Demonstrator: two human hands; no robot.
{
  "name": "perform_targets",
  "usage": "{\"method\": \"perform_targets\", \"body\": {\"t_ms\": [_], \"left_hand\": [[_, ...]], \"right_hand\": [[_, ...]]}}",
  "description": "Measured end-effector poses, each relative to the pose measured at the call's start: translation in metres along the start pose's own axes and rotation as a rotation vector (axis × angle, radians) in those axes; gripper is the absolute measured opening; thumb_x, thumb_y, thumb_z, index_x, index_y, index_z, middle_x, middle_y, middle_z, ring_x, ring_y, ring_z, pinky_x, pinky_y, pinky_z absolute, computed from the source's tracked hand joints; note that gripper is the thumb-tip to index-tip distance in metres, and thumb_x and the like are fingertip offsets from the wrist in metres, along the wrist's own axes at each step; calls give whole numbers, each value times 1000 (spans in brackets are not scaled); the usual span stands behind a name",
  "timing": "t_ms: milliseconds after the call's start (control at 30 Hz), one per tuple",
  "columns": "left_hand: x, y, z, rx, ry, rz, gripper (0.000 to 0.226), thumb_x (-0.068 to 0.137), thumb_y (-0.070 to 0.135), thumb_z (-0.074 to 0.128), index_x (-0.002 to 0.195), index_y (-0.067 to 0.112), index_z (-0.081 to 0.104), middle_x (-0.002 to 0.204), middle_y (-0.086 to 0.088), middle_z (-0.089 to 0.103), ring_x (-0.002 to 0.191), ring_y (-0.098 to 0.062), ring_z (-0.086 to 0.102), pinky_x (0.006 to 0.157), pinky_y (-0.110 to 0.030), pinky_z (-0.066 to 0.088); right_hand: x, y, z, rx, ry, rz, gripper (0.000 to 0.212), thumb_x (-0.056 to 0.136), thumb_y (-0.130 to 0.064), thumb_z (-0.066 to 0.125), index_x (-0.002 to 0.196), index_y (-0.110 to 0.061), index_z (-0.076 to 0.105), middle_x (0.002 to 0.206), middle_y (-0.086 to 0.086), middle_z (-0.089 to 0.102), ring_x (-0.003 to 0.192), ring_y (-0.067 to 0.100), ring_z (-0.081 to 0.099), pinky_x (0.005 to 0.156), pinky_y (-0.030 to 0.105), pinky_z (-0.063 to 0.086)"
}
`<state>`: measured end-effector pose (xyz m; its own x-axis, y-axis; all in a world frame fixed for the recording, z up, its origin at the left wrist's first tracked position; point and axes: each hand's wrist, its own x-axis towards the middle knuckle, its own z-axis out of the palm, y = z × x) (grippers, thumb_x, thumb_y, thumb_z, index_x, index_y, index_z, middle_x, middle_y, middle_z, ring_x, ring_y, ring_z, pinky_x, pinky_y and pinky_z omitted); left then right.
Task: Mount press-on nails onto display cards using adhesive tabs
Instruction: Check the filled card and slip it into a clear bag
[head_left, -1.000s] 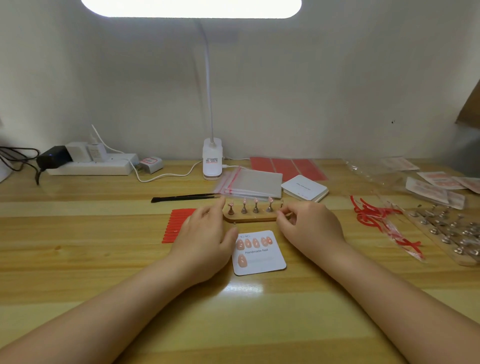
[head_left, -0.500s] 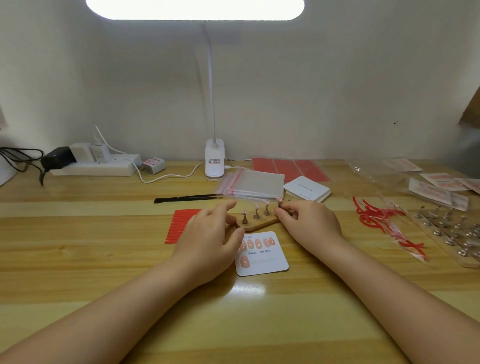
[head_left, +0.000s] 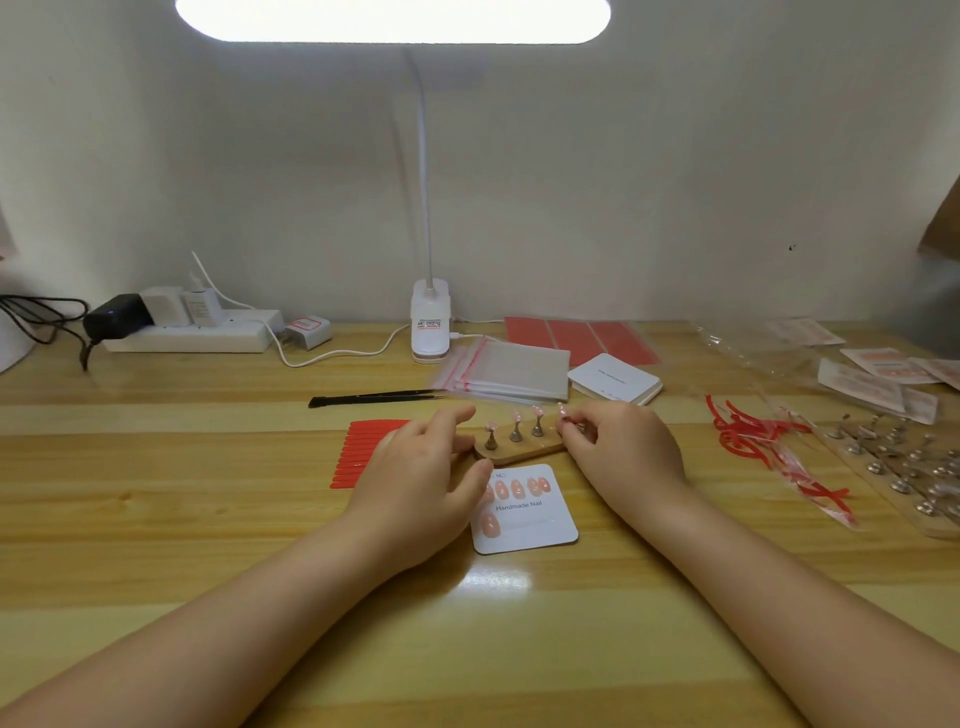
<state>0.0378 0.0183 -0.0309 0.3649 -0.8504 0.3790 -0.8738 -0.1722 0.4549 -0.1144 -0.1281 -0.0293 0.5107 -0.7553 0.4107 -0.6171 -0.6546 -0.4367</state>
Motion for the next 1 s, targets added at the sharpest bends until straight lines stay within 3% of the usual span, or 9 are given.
{"method": "perform_targets", "body": {"t_ms": [100, 233, 367, 467, 567, 667, 800, 1000], "left_hand": [[0, -1, 0, -2, -9, -2, 55, 93, 44, 52, 143, 31, 33, 130, 13, 57, 126, -10, 42, 105, -33, 35], [0, 1, -1, 18, 23, 7, 51, 95, 48, 48, 141, 29, 40, 126, 14, 59, 123, -10, 46, 101, -31, 36], [-1, 4, -12, -109, 272, 164, 28, 91, 38, 56, 103, 19, 72, 102, 6, 72, 99, -16, 64, 84, -40, 51], [-2, 6, -15, -179, 363, 196, 17, 86, 30, 63, 87, 18, 75, 87, 9, 71, 86, -16, 64, 74, -41, 53], [-4, 7, -13, -214, 358, 187, 18, 88, 27, 63, 93, 14, 75, 90, 5, 72, 88, -17, 65, 75, -43, 53], [-6, 12, -11, -189, 273, 177, 43, 88, 46, 55, 112, 14, 70, 108, 2, 71, 102, -17, 64, 85, -39, 52], [-7, 12, -8, -98, 243, 268, 45, 84, 48, 56, 110, 15, 71, 107, 2, 72, 101, -20, 66, 83, -44, 53], [-6, 10, -8, -93, 280, 268, 41, 84, 48, 56, 106, 17, 70, 101, 6, 71, 92, -14, 64, 79, -35, 51]], "right_hand": [[-2, 1, -1, 127, 99, 20, 16, 92, -23, 59, 86, -15, 72, 67, -7, 60, 63, 14, 54, 54, 28, 41], [-7, -5, -4, 245, 181, -44, 10, 88, -16, 63, 83, -12, 71, 73, -2, 67, 68, 17, 61, 62, 35, 52], [-18, -17, -5, 515, 156, -73, 5, 87, -16, 69, 85, -19, 73, 71, -12, 69, 68, 4, 65, 61, 20, 53], [-25, -24, -3, 629, 111, -126, 5, 86, -16, 72, 88, -20, 75, 75, -11, 71, 71, 3, 66, 65, 17, 53], [-29, -29, -1, 619, 110, -223, 11, 84, -12, 73, 92, -18, 77, 81, -8, 73, 75, 9, 68, 70, 27, 56], [-30, -32, -1, 585, 156, -328, 14, 81, -6, 76, 92, -15, 78, 81, -5, 73, 73, 10, 68, 68, 34, 56], [-29, -31, 1, 562, 178, -418, 9, 80, -5, 77, 88, -10, 78, 76, 1, 72, 68, 16, 67, 63, 41, 55], [-31, -31, 2, 556, 165, -487, 9, 80, -4, 77, 88, -8, 78, 74, 1, 71, 67, 16, 65, 60, 35, 53]]}}
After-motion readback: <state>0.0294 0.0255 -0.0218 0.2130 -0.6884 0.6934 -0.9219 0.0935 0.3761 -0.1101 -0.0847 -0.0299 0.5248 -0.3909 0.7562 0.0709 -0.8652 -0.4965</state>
